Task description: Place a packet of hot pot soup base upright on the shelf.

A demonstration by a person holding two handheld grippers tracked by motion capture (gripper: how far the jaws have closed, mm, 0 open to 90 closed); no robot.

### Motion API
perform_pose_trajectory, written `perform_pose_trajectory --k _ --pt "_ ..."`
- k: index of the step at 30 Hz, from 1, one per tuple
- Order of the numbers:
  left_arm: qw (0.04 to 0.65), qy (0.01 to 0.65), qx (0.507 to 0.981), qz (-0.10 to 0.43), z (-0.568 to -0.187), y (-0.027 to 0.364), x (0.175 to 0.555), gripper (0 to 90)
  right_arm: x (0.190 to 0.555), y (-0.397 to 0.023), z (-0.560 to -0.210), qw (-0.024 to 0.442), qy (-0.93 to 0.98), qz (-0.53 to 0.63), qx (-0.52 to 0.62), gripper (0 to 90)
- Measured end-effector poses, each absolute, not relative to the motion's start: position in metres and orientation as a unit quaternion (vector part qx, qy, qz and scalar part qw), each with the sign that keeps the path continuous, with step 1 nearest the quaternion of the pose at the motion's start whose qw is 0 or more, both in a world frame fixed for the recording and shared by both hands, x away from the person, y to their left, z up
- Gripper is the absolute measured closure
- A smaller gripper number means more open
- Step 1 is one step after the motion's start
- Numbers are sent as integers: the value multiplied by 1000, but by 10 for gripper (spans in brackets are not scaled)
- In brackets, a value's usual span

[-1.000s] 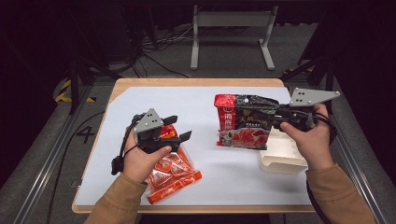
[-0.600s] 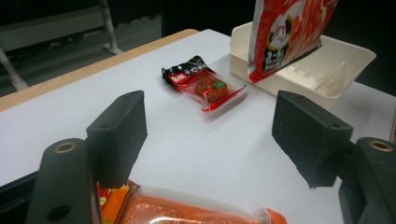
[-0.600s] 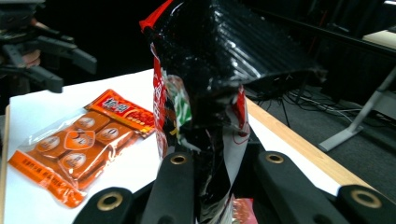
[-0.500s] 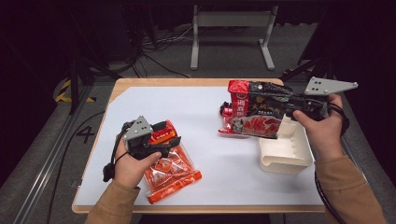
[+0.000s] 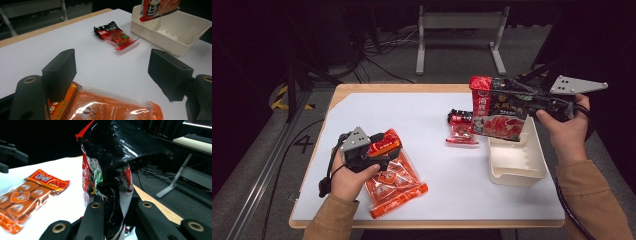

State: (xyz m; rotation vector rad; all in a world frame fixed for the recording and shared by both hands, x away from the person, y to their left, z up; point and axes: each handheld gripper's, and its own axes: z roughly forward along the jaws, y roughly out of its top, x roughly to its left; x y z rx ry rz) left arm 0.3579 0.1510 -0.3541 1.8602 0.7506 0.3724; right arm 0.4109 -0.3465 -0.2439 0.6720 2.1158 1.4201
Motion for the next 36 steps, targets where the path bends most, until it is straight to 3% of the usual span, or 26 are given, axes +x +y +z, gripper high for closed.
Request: perform_pose_trajectory --k 21,36 --pt "522 326 772 159 -359 159 360 242 434 -382 -242 297 755 515 276 820" --pt "527 330 767 158 -359 161 360 254 447 -394 -244 297 751 522 276 819"
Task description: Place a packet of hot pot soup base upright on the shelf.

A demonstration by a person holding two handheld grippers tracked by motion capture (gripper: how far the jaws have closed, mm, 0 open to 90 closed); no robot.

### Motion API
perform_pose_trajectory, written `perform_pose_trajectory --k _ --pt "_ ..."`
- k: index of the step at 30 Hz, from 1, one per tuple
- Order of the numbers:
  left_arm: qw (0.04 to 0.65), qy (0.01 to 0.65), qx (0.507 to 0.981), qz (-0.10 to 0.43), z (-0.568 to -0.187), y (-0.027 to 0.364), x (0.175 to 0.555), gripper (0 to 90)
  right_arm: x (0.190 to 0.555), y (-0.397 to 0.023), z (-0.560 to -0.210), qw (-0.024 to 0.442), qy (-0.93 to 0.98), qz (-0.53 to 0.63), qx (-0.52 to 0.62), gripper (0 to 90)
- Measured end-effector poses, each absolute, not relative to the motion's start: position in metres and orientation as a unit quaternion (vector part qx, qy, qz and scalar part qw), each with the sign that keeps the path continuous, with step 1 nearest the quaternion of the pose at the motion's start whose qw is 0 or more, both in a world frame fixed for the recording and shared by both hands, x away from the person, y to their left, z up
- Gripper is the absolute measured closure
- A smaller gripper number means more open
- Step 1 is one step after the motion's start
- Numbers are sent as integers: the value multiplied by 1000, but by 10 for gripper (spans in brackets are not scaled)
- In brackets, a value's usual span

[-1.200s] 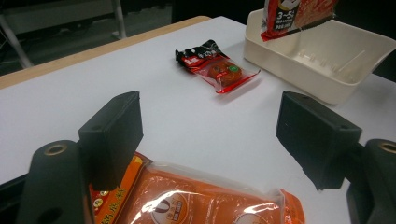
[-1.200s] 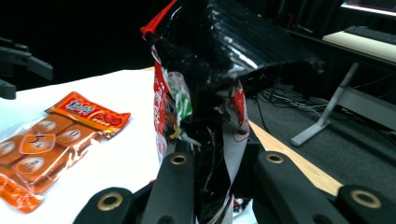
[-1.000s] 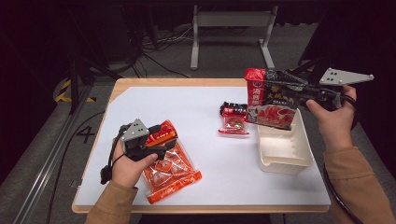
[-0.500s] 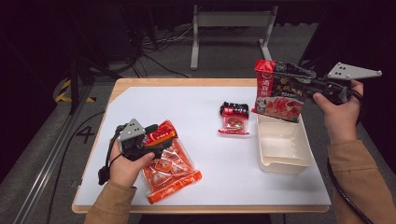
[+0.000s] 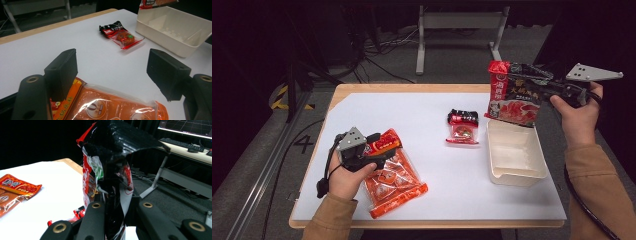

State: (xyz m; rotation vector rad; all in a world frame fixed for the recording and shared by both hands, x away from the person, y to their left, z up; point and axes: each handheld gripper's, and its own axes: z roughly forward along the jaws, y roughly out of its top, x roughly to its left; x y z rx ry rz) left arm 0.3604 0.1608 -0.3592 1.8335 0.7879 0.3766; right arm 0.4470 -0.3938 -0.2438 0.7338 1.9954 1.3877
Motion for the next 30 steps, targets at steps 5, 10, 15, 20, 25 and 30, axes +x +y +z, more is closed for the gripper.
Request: perform_pose_trajectory --k 5,10,15,20,25,30 --pt "525 331 768 159 -360 165 357 246 450 -401 -249 292 746 529 280 820" --pt "522 338 766 162 -362 170 354 244 458 -405 -255 288 751 524 281 821" --pt "521 345 764 162 -364 175 352 244 462 -408 -261 286 749 528 282 821" --pt "520 347 763 163 -365 177 351 245 466 -411 -269 280 746 532 286 821" --pt "519 348 764 161 -365 177 352 245 467 -414 -274 272 747 535 286 820" --pt "518 347 765 161 -366 176 352 245 468 -415 -278 265 754 531 282 820"
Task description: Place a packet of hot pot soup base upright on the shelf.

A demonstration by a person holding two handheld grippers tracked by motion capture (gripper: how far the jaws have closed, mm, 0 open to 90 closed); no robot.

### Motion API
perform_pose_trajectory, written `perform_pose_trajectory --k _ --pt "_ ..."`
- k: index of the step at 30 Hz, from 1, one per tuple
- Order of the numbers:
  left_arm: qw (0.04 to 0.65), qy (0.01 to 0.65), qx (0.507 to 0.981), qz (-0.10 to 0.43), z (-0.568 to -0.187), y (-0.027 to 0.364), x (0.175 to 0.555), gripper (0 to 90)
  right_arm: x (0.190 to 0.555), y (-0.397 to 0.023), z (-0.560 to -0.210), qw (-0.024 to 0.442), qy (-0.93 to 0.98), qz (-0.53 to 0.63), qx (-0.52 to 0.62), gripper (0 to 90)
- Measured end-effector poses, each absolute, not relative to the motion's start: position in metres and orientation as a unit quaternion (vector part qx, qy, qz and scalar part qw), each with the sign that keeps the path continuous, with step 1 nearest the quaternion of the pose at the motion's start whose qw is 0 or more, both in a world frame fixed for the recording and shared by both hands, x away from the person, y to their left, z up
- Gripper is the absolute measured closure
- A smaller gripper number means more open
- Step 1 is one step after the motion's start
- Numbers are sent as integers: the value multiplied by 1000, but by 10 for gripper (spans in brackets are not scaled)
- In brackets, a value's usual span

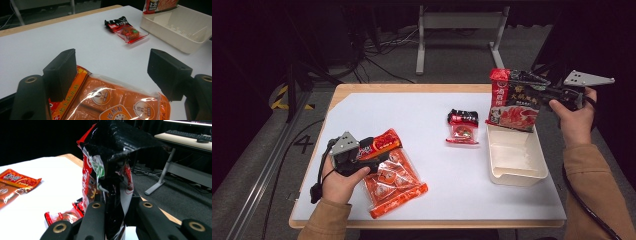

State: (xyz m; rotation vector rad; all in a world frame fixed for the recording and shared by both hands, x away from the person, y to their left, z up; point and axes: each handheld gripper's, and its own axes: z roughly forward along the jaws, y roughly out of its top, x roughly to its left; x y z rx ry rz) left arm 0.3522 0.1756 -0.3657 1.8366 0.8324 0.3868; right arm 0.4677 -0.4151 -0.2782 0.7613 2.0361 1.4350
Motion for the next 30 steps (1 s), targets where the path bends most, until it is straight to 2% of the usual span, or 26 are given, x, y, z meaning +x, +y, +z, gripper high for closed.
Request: perform_pose_trajectory --k 20,30 --pt "517 347 766 159 -366 175 353 244 472 -420 -303 250 755 527 299 812" --pt "519 349 765 156 -367 175 354 244 473 -409 -309 248 767 513 295 800"
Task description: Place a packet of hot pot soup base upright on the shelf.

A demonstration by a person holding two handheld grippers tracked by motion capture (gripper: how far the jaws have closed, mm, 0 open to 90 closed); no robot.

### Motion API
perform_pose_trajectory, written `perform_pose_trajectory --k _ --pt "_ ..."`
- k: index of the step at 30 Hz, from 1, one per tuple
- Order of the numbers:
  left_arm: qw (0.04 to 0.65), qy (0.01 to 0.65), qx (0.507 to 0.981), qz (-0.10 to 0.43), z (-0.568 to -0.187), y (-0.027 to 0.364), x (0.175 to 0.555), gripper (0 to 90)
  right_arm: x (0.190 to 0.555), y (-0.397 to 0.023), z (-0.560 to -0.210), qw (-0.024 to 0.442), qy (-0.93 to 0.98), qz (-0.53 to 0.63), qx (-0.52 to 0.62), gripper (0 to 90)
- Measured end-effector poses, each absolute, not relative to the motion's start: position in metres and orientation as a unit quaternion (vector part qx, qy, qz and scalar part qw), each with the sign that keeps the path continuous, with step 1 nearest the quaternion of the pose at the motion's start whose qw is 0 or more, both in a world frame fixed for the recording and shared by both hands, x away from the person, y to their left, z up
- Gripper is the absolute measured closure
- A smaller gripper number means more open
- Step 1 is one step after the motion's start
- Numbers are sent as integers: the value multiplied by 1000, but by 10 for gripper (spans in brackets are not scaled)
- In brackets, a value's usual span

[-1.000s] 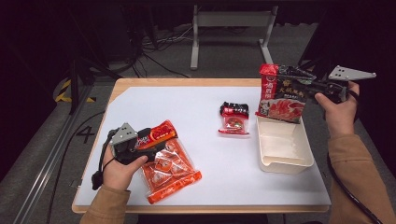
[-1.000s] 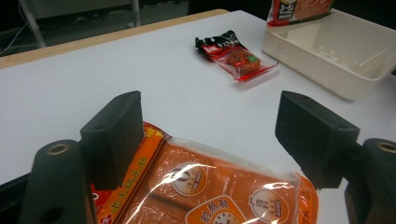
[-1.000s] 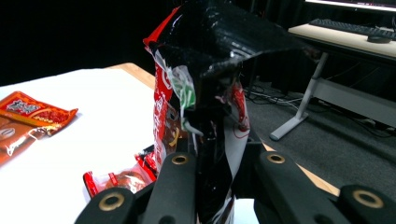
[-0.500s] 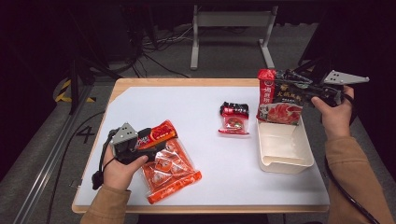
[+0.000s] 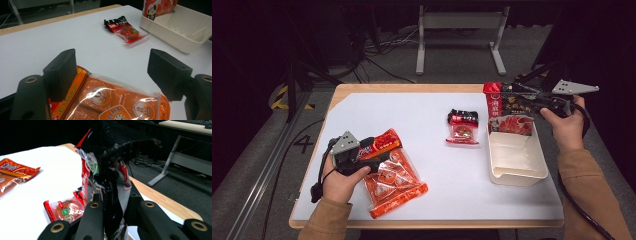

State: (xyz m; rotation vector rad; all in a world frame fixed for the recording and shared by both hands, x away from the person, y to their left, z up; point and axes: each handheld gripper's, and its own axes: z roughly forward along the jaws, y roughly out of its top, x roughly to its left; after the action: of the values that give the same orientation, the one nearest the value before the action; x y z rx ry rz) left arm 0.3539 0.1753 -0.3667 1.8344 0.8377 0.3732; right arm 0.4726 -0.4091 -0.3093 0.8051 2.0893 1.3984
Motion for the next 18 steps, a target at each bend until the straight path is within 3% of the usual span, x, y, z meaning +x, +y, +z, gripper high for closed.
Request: perform_pose_trajectory --k 18 --pt "521 349 764 151 -367 173 356 244 460 -429 -342 238 748 521 336 800"
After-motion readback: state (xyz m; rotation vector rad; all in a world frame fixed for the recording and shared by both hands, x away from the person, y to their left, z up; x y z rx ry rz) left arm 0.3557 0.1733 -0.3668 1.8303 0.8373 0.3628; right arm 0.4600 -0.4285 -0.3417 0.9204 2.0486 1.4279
